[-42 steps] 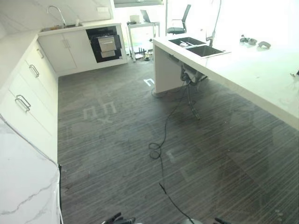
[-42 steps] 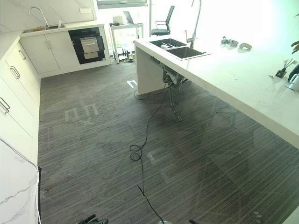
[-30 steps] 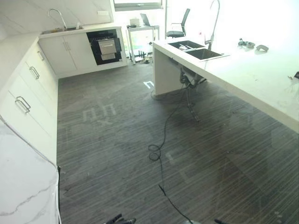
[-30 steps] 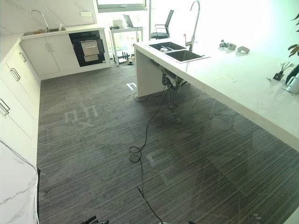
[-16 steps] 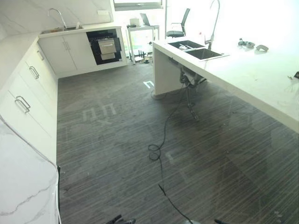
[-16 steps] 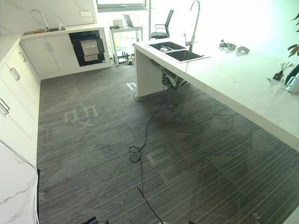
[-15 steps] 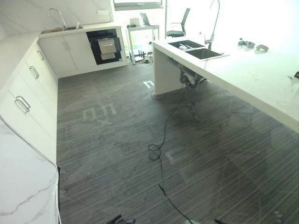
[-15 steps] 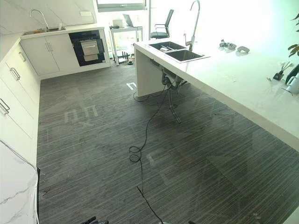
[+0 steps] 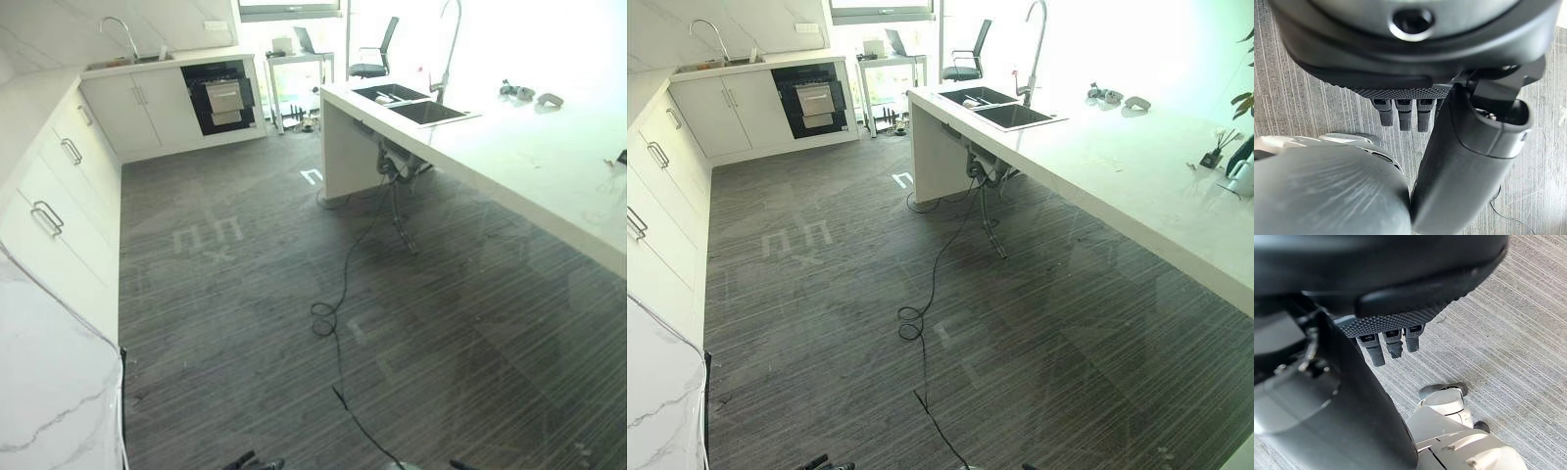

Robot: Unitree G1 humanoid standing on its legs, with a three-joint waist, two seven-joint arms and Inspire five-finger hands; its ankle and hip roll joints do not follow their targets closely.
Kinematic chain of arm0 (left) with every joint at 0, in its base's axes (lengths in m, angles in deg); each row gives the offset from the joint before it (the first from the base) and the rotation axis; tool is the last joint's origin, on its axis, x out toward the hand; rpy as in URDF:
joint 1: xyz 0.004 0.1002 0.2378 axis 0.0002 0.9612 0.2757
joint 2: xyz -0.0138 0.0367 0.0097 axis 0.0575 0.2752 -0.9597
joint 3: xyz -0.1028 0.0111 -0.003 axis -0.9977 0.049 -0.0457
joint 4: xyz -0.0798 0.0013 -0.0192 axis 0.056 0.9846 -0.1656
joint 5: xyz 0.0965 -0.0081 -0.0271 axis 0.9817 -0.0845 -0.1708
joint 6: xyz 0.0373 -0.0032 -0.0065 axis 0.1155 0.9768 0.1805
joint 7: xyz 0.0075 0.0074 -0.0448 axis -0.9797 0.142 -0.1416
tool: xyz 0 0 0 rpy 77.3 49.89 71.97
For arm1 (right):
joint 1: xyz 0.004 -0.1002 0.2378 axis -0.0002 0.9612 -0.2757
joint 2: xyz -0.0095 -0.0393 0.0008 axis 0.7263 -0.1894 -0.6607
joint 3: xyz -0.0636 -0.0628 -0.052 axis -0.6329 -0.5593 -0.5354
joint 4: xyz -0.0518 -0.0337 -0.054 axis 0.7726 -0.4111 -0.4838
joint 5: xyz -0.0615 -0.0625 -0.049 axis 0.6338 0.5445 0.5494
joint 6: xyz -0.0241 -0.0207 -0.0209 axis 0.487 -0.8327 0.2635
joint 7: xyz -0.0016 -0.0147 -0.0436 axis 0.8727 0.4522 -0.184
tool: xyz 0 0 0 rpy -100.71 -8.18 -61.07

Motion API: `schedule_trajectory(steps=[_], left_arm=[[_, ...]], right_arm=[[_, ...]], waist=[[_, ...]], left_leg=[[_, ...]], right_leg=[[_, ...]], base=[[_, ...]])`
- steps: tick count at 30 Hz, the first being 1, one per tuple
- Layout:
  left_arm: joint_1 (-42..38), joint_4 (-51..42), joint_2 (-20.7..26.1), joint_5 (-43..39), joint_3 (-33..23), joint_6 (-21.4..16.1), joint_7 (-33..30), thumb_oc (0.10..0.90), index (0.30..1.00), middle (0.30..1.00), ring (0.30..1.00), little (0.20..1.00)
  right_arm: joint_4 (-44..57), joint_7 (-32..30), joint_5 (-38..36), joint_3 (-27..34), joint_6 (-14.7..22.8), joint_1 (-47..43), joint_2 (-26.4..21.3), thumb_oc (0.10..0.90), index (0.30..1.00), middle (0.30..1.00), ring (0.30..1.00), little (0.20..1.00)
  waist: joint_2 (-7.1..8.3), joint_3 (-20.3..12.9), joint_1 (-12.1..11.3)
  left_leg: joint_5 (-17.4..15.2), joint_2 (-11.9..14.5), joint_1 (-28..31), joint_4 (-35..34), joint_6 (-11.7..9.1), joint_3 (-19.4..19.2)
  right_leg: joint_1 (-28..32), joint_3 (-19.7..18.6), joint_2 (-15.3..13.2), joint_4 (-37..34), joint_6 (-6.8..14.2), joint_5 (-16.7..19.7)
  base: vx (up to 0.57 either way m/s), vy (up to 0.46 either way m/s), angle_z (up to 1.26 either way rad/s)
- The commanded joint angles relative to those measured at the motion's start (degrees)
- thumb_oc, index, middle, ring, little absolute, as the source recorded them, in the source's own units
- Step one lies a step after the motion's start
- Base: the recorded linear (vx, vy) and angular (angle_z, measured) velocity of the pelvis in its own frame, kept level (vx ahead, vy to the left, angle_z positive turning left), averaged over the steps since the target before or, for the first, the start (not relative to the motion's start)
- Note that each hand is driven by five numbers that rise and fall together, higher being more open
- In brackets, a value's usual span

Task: Place the dishes in the dishwasher.

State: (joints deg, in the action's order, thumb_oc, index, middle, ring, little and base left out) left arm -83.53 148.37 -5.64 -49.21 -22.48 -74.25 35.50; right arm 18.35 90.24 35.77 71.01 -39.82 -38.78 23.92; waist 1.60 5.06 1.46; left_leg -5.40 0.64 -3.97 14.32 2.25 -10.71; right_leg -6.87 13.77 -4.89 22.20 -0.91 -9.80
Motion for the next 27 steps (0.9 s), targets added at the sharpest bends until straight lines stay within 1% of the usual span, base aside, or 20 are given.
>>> schedule_trajectory(steps=[1,3,5,6,8,13,14,15,16,18,19,20,21,22,24,25,26,27], left_arm=[[-2.97,-1.68,1.1,-1.3,-0.5,-2.98,0.13,0.8,0.9,0.9,0.9,0.9],[-3.12,-2.51,1.11,-1.77,-0.72,-3.79,0.01,0.8,0.9,0.9,0.9,0.9],[-3.26,-5.37,1.05,-3.75,-1.06,-4.88,0.23,0.8,0.9,0.9,0.9,0.9],[-3.06,-9.32,0.98,-4.08,-1.1,-5.64,-0.36,0.8,0.9,0.9,0.9,0.9],[-2.94,-13.26,1.12,-4.71,-0.78,-6.16,-1.29,0.8,0.9,0.9,0.9,0.9],[-2.1,-16.95,1.08,-4.94,-0.81,-7.55,-2.71,0.8,0.9,0.9,0.9,0.9],[-1.61,-18.12,1.05,-5.72,-1.42,-7.74,-3.14,0.8,0.9,0.9,0.9,0.9],[-1.2,-18.73,1.01,-6.1,-1.69,-8.01,-3.22,0.8,0.9,0.9,0.9,0.9],[-0.39,-20.13,0.88,-7.5,-2.23,-8.19,-2.9,0.8,0.9,0.9,0.9,0.9],[0.23,-21.59,0.7,-8.0,-2.77,-8.01,-2.72,0.8,0.9,0.9,0.9,0.9],[0.8,-23.13,0.47,-7.59,-3.22,-8.63,-2.61,0.8,0.9,0.9,0.9,0.9],[0.87,-23.44,0.44,-7.79,-3.27,-8.8,-2.6,0.8,0.9,0.9,0.9,0.9],[0.98,-24.4,0.34,-8.6,-3.46,-9.34,-2.21,0.8,0.9,0.9,0.9,0.9],[1.01,-24.94,0.39,-8.85,-3.58,-10.02,-1.79,0.8,0.9,0.9,0.9,0.9],[1.51,-25.74,0.44,-9.43,-3.77,-11.23,-0.77,0.8,0.9,0.9,0.9,0.9],[1.84,-26.07,0.45,-9.51,-3.9,-11.65,-0.24,0.8,0.9,0.9,0.9,0.9],[2.2,-26.51,0.47,-9.48,-3.94,-11.84,0.1,0.8,0.9,0.9,0.9,0.9],[2.96,-27.45,0.08,-9.32,-3.89,-11.74,0.33,0.8,0.9,0.9,0.9,0.9]], right_arm=[[-0.05,0.31,1.1,-1.5,2.49,-3.41,0.04,0.8,0.9,0.9,0.9,0.9],[0.32,0.38,0.68,-1.6,3.33,-3.48,0.05,0.8,0.9,0.9,0.9,0.9],[2.23,0.87,-1.1,-1.46,4.58,-3.54,-0.1,0.8,0.9,0.9,0.9,0.9],[6.43,0.78,-3.31,-1.43,4.84,-3.5,-0.22,0.8,0.9,0.9,0.9,0.9],[10.77,-0.14,-3.78,-1.68,5.02,-3.45,-0.47,0.8,0.9,0.9,0.9,0.9],[17.49,-1.0,-6.43,-2.37,6.7,-3.12,-0.39,0.8,0.9,0.9,0.9,0.9],[20.58,-1.54,-6.59,-2.66,7.35,-2.94,-0.6,0.8,0.9,0.9,0.9,0.9],[22.88,-1.99,-6.01,-2.9,7.16,-2.79,-0.86,0.8,0.9,0.9,0.9,0.9],[27.48,-2.99,-4.11,-3.61,7.39,-2.45,-1.47,0.8,0.9,0.9,0.9,0.9],[31.67,-4.09,-2.73,-4.24,6.83,-2.03,-1.98,0.8,0.9,0.9,0.9,0.9],[36.79,-4.63,-2.45,-4.51,5.82,-1.59,-2.7,0.8,0.9,0.9,0.9,0.9],[37.75,-4.6,-2.51,-4.49,5.8,-1.44,-2.84,0.8,0.9,0.9,0.9,0.9],[40.49,-4.23,-2.45,-4.2,5.96,-1.15,-3.57,0.8,0.9,0.9,0.9,0.9],[42.25,-3.67,-2.38,-3.81,6.3,-0.86,-4.17,0.8,0.9,0.9,0.9,0.9],[44.26,-2.62,-2.29,-3.3,7.11,-0.42,-5.17,0.8,0.9,0.9,0.9,0.9],[44.64,-2.22,-2.2,-3.0,7.47,-0.26,-5.42,0.8,0.9,0.9,0.9,0.9],[45.23,-2.02,-2.14,-2.48,7.51,0.13,-5.4,0.8,0.9,0.9,0.9,0.9],[46.2,-1.92,-1.99,-1.94,7.51,0.75,-5.26,0.8,0.9,0.9,0.9,0.9]], waist=[[-0.57,1.93,0.59],[-0.64,1.96,0.62],[-0.76,2.2,0.61],[-0.79,2.56,0.54],[-0.82,2.99,0.48],[-0.8,3.24,0.37],[-0.79,3.31,0.47],[-0.79,3.42,0.54],[-0.74,3.7,0.59],[-0.57,4.06,0.59],[0.14,4.82,0.5],[0.39,5.1,0.44],[1.99,6.05,0.23],[2.92,7.39,0.02],[3.09,8.59,-0.13],[3.14,8.8,-0.19],[2.67,9.16,-0.11],[2.49,9.86,-0.5]], left_leg=[[-11.4,-0.33,2.27,2.87,-1.62,0.04],[-11.31,-0.22,2.22,2.87,-1.72,0.0],[-11.21,-0.15,2.3,2.87,-1.87,0.19],[-11.12,-0.07,2.27,2.87,-1.92,0.38],[-10.95,-0.01,1.96,2.87,-1.93,0.57],[-10.71,0.12,1.79,2.87,-2.0,0.99],[-10.67,0.19,2.02,2.87,-2.07,1.05],[-10.61,0.22,2.17,2.87,-2.12,1.1],[-10.26,0.29,2.54,2.87,-2.29,1.1],[-9.69,0.35,2.99,2.87,-2.5,0.92],[-8.21,0.04,3.61,2.87,-2.97,0.25],[-7.85,-0.1,3.7,2.87,-3.09,0.03],[-4.91,-0.68,4.03,2.87,-3.54,-1.45],[-2.7,-0.14,1.99,7.47,-4.33,-2.03],[-0.21,1.32,-4.12,17.29,-5.09,-1.55],[1.23,1.92,-5.78,17.91,-5.09,-1.94],[0.99,3.33,-6.31,16.13,-5.89,-2.66],[3.89,4.37,-6.68,10.29,-5.55,-5.84]], right_leg=[[4.74,0.22,-0.95,-5.01,6.5,-2.53],[4.81,0.33,-0.88,-5.01,6.41,-2.59],[4.93,0.44,-0.8,-5.01,6.25,-2.58],[4.94,0.42,-0.75,-5.01,6.11,-2.56],[4.7,0.32,-0.62,-5.01,5.96,-2.56],[4.6,0.39,-0.29,-5.01,5.63,-2.65],[4.66,0.24,-0.05,-5.01,5.4,-2.79],[4.69,0.11,0.08,-5.01,5.23,-2.86],[4.69,-0.1,0.27,-5.01,4.89,-2.97],[4.74,-0.22,0.35,-5.01,4.51,-2.98],[4.89,-0.34,0.08,-5.01,3.89,-2.83],[5.01,-0.38,-0.08,-5.01,3.75,-2.79],[5.16,-0.8,-1.34,-5.01,3.04,-2.61],[5.78,-1.01,-1.88,-5.01,2.25,-2.74],[5.79,-0.99,-1.51,-5.01,1.07,-2.74],[5.7,-1.24,-1.3,-5.01,0.85,-2.76],[6.91,-1.74,-0.3,-5.01,1.22,-4.05],[7.63,-1.78,-0.1,-5.01,1.36,-4.12]], base=[[0.0,0.0,0.0],[0.0,0.0,0.0],[0.01,-0.026,0.0],[0.0,-0.058,0.02],[-0.04,-0.066,0.01],[0.01,-0.087,0.05],[0.05,-0.079,0.07],[0.06,-0.113,0.03],[0.04,-0.079,0.01],[0.04,-0.093,-0.01],[0.05,-0.108,-0.02],[0.06,-0.143,-0.02],[0.03,-0.137,-0.05],[0.02,-0.154,-0.07],[0.02,-0.106,0.0],[0.17,-0.058,0.17],[0.23,0.018,0.1],[0.3,0.076,-0.05]])
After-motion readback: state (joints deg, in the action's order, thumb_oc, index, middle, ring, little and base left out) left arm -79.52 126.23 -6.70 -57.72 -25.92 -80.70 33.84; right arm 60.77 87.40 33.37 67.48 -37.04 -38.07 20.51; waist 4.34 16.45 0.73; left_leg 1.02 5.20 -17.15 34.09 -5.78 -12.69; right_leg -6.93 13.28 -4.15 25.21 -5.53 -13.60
